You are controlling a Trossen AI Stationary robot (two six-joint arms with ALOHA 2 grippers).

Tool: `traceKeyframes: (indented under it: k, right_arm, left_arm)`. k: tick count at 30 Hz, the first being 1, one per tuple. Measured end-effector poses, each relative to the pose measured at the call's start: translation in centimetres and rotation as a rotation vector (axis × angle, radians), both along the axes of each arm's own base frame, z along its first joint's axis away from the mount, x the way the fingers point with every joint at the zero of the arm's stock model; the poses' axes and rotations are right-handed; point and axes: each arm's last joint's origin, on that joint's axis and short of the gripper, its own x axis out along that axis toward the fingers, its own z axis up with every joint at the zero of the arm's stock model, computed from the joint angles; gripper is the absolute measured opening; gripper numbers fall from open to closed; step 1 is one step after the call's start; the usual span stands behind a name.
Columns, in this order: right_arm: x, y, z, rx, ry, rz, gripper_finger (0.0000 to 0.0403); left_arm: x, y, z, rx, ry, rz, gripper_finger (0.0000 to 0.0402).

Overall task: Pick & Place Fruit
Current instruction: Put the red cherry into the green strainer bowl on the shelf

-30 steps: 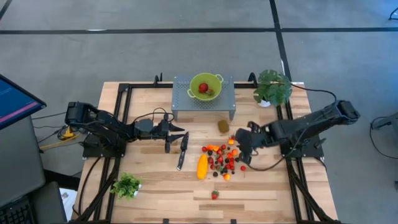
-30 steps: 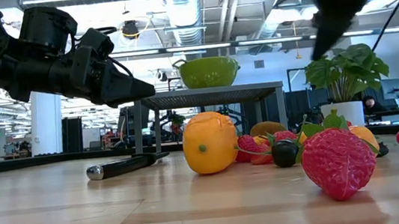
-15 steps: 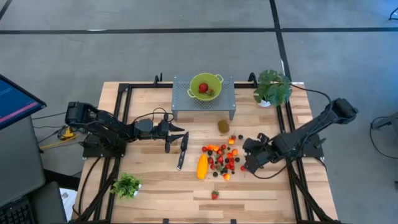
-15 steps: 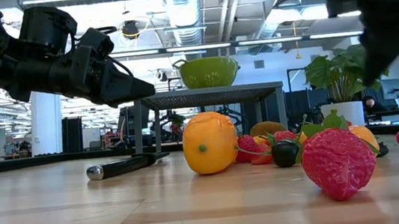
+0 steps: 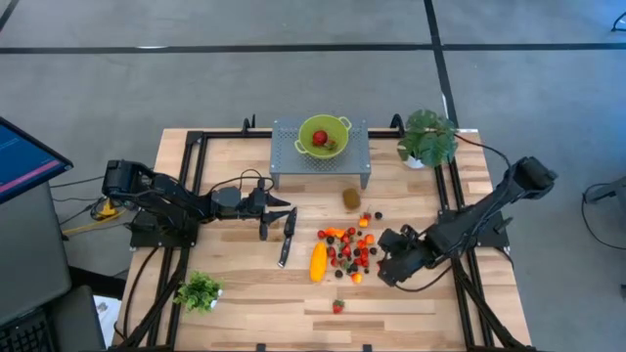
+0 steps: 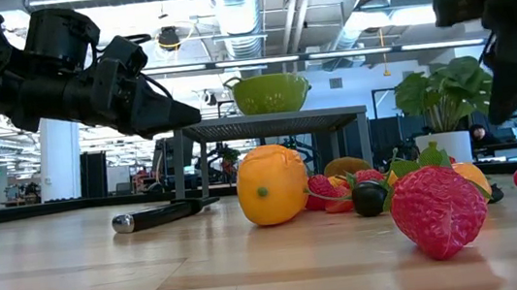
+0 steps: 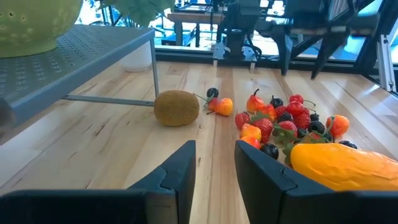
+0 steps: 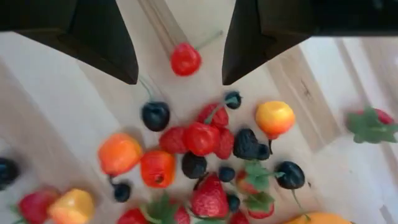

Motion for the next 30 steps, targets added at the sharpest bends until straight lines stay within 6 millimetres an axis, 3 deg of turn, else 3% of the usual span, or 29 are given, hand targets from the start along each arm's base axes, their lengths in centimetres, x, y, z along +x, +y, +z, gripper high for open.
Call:
traceKeyframes:
  k: [6, 15, 23, 30]
  right_arm:
    - [0.7, 0.6, -2.6, 0.006, 0.115, -0.001, 0.0224]
    - [1.2, 0.9, -4.9, -0.03, 0.179, -0.029, 0.0223]
    - [1.3, 0.9, -5.4, -0.052, 0.194, -0.031, 0.0213]
    - [1.0, 0.8, -4.7, -0.005, 0.194, -0.023, 0.0169]
  left_arm:
    - [0.0, 0.0, 0.0, 0.0, -0.001, 0.0, 0.0106]
    - [0.0, 0.0, 0.1, 0.0, -0.006, -0.001, 0.0106]
    - [0.0, 0.0, 0.1, 0.001, -0.01, -0.002, 0.0106]
    - [0.0, 0.0, 0.1, 0.0, -0.013, -0.005, 0.0106]
